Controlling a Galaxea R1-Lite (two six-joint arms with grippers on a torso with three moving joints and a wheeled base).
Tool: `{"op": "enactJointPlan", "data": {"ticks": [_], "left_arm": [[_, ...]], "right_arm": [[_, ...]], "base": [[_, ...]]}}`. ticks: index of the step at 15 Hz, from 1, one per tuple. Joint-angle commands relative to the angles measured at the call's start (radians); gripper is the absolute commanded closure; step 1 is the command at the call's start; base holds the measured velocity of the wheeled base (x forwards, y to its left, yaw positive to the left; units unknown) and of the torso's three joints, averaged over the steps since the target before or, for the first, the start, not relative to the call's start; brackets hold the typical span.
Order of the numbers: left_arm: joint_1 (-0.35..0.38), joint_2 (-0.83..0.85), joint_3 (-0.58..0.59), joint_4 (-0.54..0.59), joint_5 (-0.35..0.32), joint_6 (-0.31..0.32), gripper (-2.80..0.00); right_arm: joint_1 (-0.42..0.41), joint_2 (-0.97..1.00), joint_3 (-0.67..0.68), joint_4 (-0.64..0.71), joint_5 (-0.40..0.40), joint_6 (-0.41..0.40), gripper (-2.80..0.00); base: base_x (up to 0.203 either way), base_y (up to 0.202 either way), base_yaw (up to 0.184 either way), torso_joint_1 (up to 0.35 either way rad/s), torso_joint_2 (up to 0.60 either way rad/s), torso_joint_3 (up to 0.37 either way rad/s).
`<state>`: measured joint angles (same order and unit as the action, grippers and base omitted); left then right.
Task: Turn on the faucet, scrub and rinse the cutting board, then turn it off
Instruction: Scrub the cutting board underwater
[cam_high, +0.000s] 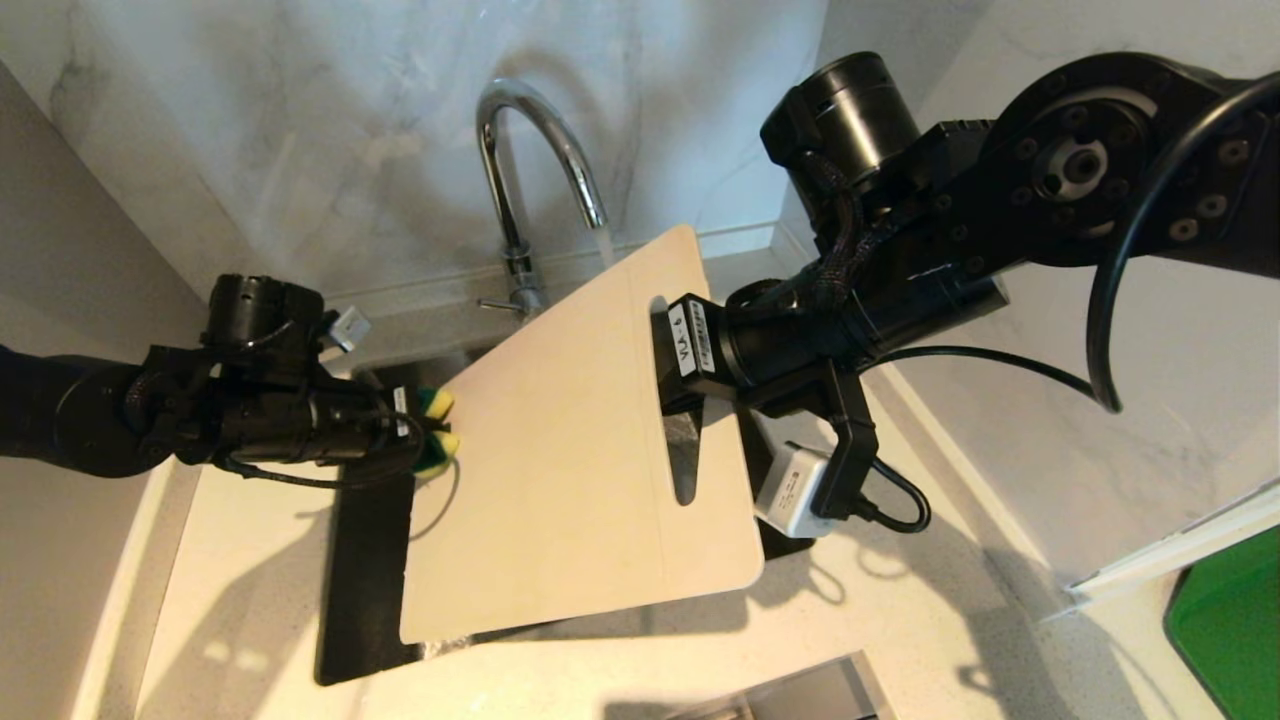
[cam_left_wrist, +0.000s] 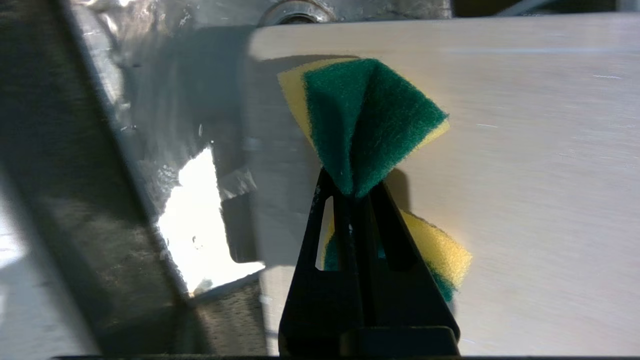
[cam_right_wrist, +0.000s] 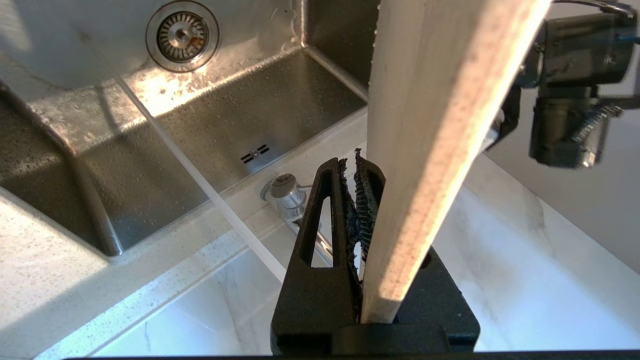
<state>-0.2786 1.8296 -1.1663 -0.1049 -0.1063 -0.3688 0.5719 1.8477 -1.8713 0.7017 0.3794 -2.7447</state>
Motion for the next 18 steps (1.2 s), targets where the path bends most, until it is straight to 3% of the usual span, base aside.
{"op": "enactJointPlan", "data": {"ticks": [1,8,10,12,18], "left_arm": [[0.053,0.003,-0.006,-0.002,-0.005,0.000,0.00],[0.202,-0.008,-0.085,-0.061,-0.029,0.035,0.00],[0.201,-0.057,-0.103,-0.029,-0.036,0.033,0.00],[0.147,-0.129,-0.139,0.038,-0.041,0.004,0.00],[-0.181,-0.228,-0.181,0.156,-0.021,-0.153,0.00]], "right_arm": [[0.000,-0.009,0.006,0.005,0.001,-0.015,0.00],[-0.001,-0.013,0.021,0.005,-0.001,-0.015,0.00],[-0.001,-0.012,0.021,0.005,-0.001,-0.015,0.00],[-0.003,-0.007,0.020,0.004,-0.001,-0.015,0.00],[-0.004,-0.003,0.025,0.005,-0.002,-0.015,0.00]], "base": [[0.000,0.000,0.000,0.000,0.00,0.000],[0.000,0.000,0.000,0.000,0.00,0.000],[0.000,0.000,0.000,0.000,0.00,0.000],[0.000,0.000,0.000,0.000,0.00,0.000],[0.000,0.000,0.000,0.000,0.00,0.000]]}}
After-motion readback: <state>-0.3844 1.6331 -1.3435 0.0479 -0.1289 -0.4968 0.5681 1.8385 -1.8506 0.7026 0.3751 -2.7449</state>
